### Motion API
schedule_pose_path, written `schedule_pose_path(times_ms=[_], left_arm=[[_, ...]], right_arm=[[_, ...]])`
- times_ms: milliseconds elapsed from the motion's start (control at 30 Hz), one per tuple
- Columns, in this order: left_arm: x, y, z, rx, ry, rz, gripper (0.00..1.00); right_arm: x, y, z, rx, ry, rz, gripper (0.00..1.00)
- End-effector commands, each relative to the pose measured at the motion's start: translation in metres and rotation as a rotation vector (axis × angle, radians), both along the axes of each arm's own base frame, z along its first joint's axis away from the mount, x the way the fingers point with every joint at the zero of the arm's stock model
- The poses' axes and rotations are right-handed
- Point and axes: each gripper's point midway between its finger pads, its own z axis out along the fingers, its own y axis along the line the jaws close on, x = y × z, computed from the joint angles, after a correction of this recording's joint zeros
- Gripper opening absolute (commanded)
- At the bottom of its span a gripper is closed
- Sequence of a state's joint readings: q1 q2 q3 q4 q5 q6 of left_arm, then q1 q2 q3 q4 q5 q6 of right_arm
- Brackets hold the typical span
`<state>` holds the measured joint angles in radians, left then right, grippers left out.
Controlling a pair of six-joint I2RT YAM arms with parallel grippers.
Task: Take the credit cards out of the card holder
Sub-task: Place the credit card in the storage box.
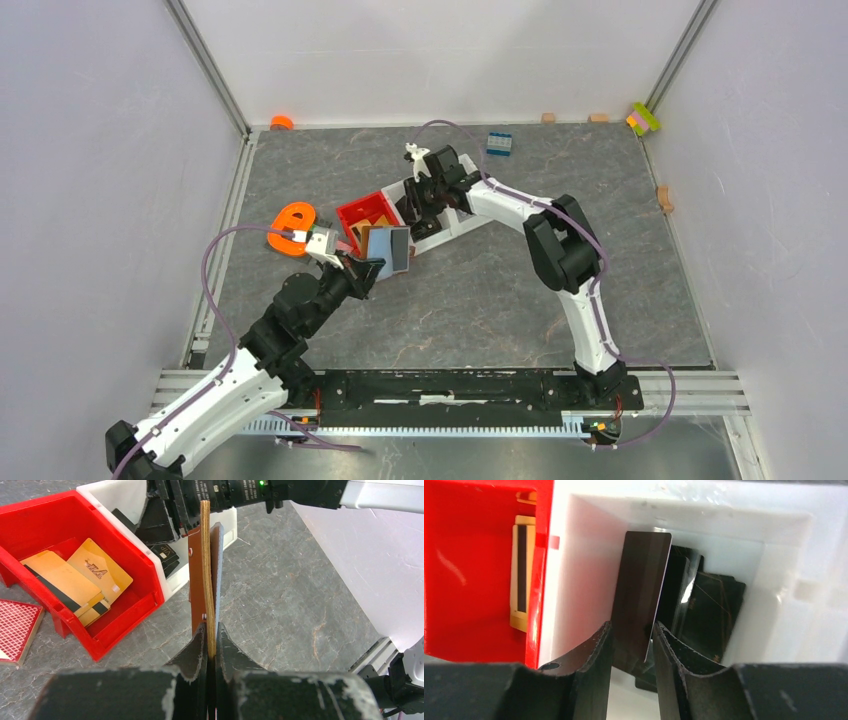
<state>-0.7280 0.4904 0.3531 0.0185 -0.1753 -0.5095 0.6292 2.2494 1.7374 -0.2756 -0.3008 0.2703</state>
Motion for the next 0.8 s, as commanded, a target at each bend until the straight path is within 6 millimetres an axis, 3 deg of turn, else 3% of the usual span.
schedule_pose_path(times_ms=[0,333,500,633,767], left_arm=[[0.001,-0.001,0.022,-0.027,-0.089,-0.011,0.03],[-0.002,-0.001,0.027,-0.043,-0.1,-0.022,0.03],[-0.007,-0.007,0.032,-0.06,-0.107,-0.062,0.03],[-0.014,-0.016,0.037,-0.086,-0.126,-0.125,0.04],[-0.024,-0.03,0.041,-0.116,-0.144,-0.22,0.05]], right_arm=[[0.015,-0.016,0.056,0.0,-0.176,-0.08,0.41],[-0.023,-0.035,0.125,0.1,-0.321,-0.096,0.51],[-0.067,-0.05,0.141,0.145,-0.376,-0.084,0.54],[-0.113,-0.074,0.134,0.182,-0.383,-0.084,0.74],[-0.153,-0.096,0.135,0.358,-0.432,-0.1,0.98]])
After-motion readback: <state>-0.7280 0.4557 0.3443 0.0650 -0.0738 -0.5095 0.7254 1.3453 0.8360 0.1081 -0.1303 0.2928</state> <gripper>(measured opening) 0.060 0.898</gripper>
